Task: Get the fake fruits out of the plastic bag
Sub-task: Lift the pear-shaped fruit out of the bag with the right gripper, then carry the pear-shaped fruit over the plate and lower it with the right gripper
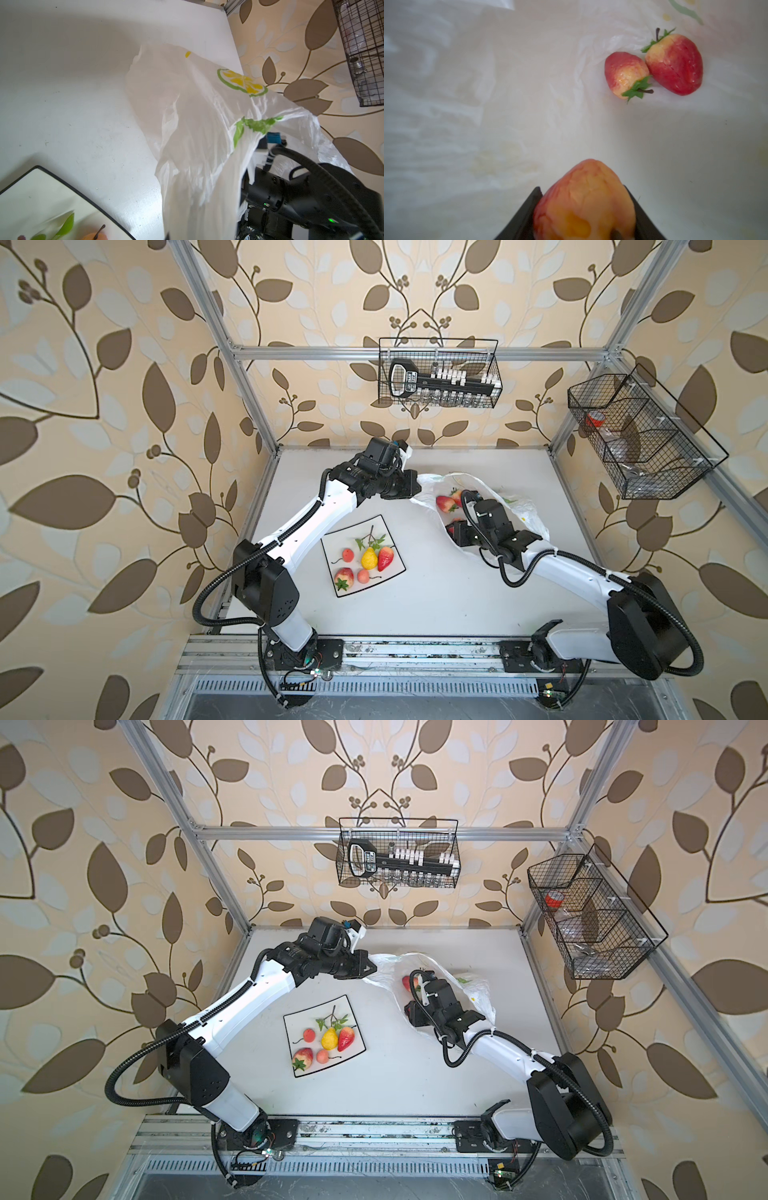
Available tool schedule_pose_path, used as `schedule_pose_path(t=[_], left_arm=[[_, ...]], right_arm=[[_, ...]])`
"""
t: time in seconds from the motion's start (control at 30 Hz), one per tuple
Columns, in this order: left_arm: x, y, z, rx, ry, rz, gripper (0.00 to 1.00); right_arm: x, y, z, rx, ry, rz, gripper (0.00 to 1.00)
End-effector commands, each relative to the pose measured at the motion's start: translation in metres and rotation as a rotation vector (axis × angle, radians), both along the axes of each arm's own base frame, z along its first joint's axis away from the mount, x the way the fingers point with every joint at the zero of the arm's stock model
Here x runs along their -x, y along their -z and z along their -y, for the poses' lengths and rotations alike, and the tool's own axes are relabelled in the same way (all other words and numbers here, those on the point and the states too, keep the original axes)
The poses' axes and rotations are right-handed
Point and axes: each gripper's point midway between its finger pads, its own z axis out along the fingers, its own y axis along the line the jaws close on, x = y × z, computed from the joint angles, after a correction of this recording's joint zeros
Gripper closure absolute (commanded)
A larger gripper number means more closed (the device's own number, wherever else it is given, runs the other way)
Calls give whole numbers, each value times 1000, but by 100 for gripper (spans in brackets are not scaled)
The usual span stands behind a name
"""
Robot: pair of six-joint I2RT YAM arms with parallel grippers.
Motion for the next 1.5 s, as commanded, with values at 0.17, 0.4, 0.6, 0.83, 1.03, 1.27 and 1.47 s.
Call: schedule_pose_path(t=[0.17,0.4,0.6,0.83,1.03,1.27,1.47], left_arm=[[-1,-10,5,39,45,6,100],[3,4,3,36,40,-19,100],[9,17,1,21,49,-43,100],[9,18,0,19,52,-43,100],[5,17,1,20,55,-42,100],[4,12,-1,17,56,-37,100],[5,6,-3,11,61,-32,100]], right_arm=[[18,-33,-20,71,-291,147,58],[21,-64,-12,87,-282,221,58],[25,-109,-11,8,-244,277,58],[62,-137,-28,-73,-362,244,58],[109,-145,-82,-113,-519,215,58],[137,-121,-153,-76,-594,242,59],[125,-94,-197,-66,-537,268,59]])
